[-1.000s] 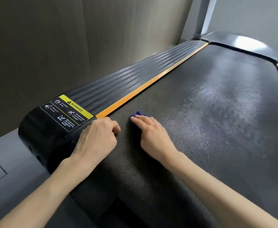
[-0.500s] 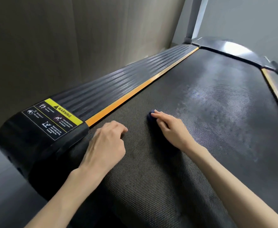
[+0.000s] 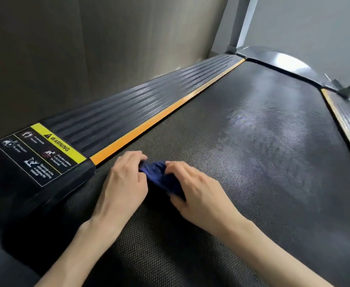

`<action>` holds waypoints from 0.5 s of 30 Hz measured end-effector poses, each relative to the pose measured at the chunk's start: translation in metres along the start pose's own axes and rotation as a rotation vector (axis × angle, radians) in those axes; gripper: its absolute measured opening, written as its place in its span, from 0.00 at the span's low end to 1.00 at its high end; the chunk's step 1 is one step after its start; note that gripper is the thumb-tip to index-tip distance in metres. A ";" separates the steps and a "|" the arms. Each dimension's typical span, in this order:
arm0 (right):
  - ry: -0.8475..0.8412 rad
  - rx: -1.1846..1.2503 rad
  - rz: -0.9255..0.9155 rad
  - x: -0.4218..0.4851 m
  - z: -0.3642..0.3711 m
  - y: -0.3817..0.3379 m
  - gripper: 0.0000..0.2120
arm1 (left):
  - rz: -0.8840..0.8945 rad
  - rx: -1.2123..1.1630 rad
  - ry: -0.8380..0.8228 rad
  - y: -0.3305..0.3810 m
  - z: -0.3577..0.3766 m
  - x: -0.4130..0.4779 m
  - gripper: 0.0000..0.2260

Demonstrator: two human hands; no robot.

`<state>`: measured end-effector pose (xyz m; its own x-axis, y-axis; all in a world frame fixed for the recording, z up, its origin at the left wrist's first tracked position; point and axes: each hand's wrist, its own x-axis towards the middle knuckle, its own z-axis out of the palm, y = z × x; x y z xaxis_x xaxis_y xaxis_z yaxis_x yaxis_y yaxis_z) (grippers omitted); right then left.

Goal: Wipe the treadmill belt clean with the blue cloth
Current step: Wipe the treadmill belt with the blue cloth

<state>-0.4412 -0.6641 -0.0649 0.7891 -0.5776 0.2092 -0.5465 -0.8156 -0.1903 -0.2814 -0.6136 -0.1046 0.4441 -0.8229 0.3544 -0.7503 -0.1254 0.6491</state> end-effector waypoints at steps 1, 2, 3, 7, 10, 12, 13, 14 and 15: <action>-0.027 -0.015 -0.046 -0.002 -0.003 0.001 0.17 | -0.026 -0.014 0.012 0.000 -0.001 0.001 0.18; -0.041 -0.032 -0.085 -0.003 -0.005 0.005 0.19 | -0.038 -0.022 0.017 0.000 -0.001 0.001 0.19; -0.052 -0.066 -0.127 -0.003 -0.006 0.009 0.21 | -0.038 -0.023 0.016 0.000 -0.001 0.001 0.19; -0.193 0.018 -0.258 0.001 0.001 0.014 0.25 | -0.027 0.004 0.012 0.000 0.000 0.000 0.18; -0.164 0.086 -0.287 -0.005 0.009 0.012 0.22 | -0.027 0.031 0.001 0.002 0.000 -0.001 0.19; -0.069 0.062 -0.346 -0.003 0.013 0.016 0.20 | -0.015 0.046 -0.015 0.003 0.000 -0.001 0.21; -0.014 0.063 -0.370 0.002 0.015 0.022 0.19 | -0.005 0.051 -0.018 0.003 0.000 -0.001 0.21; 0.045 0.053 -0.370 0.008 0.017 0.034 0.18 | -0.001 0.062 -0.018 0.003 0.000 -0.001 0.20; 0.105 0.032 -0.328 0.016 0.019 0.051 0.17 | -0.001 0.076 -0.017 0.001 0.001 -0.001 0.19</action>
<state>-0.4508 -0.7145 -0.0894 0.8870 -0.2867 0.3619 -0.2583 -0.9578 -0.1258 -0.2830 -0.6135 -0.1050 0.4371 -0.8321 0.3415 -0.7852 -0.1678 0.5961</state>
